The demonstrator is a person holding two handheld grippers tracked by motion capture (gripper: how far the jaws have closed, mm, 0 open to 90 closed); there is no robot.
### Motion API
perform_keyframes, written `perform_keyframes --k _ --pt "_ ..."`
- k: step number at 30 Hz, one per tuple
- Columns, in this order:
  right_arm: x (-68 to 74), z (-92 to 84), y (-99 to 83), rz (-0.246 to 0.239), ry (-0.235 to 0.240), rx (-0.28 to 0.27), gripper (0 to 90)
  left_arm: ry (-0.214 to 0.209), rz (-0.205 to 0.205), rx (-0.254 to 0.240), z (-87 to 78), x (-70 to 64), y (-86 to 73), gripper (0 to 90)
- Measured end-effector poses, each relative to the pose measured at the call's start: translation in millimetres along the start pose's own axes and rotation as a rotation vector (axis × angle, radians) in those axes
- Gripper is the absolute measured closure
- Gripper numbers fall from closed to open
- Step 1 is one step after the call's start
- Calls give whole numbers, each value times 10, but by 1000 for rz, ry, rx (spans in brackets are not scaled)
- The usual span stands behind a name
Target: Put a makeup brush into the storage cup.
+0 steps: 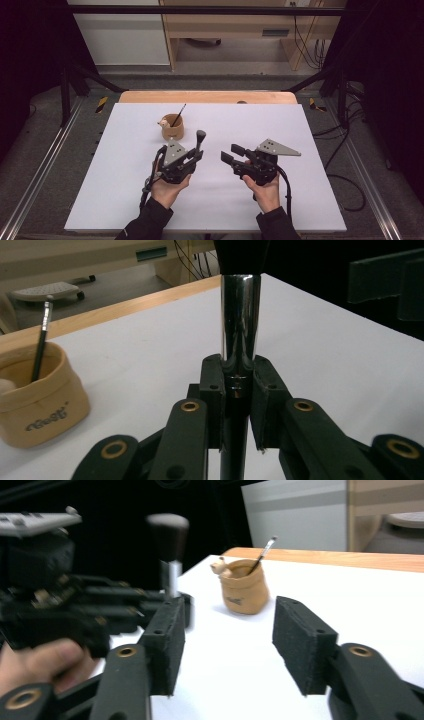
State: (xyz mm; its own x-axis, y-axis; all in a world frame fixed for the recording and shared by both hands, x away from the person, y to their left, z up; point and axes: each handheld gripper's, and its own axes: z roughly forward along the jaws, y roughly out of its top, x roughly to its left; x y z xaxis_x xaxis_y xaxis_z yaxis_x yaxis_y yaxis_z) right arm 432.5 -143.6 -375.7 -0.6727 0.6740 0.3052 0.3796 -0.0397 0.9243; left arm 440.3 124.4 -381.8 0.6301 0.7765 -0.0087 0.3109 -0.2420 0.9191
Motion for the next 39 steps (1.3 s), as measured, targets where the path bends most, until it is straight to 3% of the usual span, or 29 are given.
perform_keyframes --k 5,12,25,31,39 --pt "-78 -88 -7 -48 -55 20 364 9 -25 -19 -93 181 29 777" --pt "-165 -189 -27 -88 -93 32 253 29 -29 -46 -200 398 115 776" --pt "-320 -386 -96 -168 -176 76 92 30 -55 -52 -245 722 229 776" --pt "-409 -484 -148 -163 -210 85 76 40 -47 -46 -227 800 265 776" --pt "-502 -597 -239 -159 -244 93 55 43 -73 -59 -238 926 357 777"
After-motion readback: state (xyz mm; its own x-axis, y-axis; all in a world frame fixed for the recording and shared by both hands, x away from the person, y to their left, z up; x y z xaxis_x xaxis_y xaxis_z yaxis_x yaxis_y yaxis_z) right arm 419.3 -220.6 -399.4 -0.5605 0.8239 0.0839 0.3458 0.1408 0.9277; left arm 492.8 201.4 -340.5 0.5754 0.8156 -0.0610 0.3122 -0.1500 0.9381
